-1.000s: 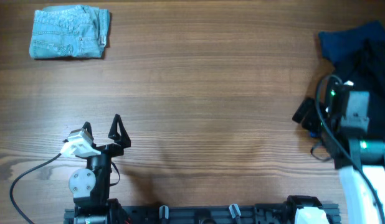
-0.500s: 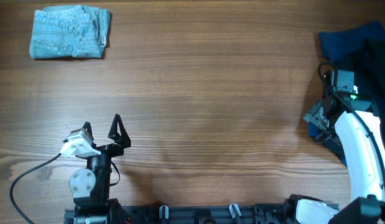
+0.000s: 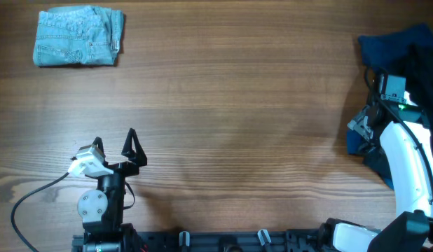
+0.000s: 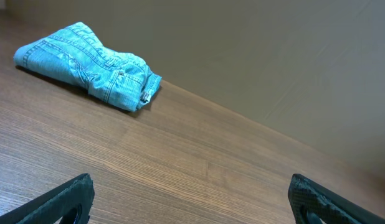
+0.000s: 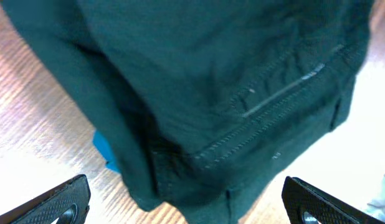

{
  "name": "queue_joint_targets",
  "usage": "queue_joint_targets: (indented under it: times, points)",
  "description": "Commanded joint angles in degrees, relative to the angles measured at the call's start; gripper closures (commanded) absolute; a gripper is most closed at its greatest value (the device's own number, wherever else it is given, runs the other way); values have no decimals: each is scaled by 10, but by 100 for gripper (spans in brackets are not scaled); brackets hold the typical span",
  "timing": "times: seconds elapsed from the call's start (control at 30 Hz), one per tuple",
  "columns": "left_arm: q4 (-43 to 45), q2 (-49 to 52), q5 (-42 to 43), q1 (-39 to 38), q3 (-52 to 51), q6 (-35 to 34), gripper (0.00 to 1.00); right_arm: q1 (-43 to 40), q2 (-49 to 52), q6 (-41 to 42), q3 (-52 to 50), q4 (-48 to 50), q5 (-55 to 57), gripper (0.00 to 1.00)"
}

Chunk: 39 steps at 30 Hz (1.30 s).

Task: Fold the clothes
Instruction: 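Reach the right gripper to the black trousers on the right pile and grasp, then drag the black trousers with the right gripper to the table center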

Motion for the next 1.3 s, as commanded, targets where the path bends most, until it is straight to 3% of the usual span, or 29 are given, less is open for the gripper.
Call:
queue_joint_targets:
  times: [0.0, 0.17, 0.4, 0.73, 0.8, 0.93, 1.17, 1.23, 1.27]
  points:
    - [-3, -4, -5, 3, -3, 11, 0, -1, 5, -19, 2, 9, -20, 5]
    - [-3, -4, -5, 3, -3, 11, 0, -1, 18, -19, -1, 9, -10, 11]
    - [-3, -4, -5, 3, -3, 11, 0, -1, 78, -19, -6, 8, 2, 2]
    - [-3, -4, -5, 3, -3, 11, 0, -1, 121, -15, -6, 10, 17, 3]
    - [-3, -4, -5, 3, -3, 11, 0, -1, 121, -14, -7, 11, 25, 11]
    - [-3, -4, -5, 3, -3, 12, 0, -1, 121, -10, -7, 8, 29, 39]
    - [-3, -4, -5, 3, -3, 11, 0, -1, 120, -11, -6, 4, 29, 78]
    - [-3, -4, -5, 3, -3, 11, 0, -1, 116, -11, -3, -5, 28, 96]
    - [-3, -4, -5, 3, -3, 11, 0, -1, 113, -11, 2, -12, 28, 96]
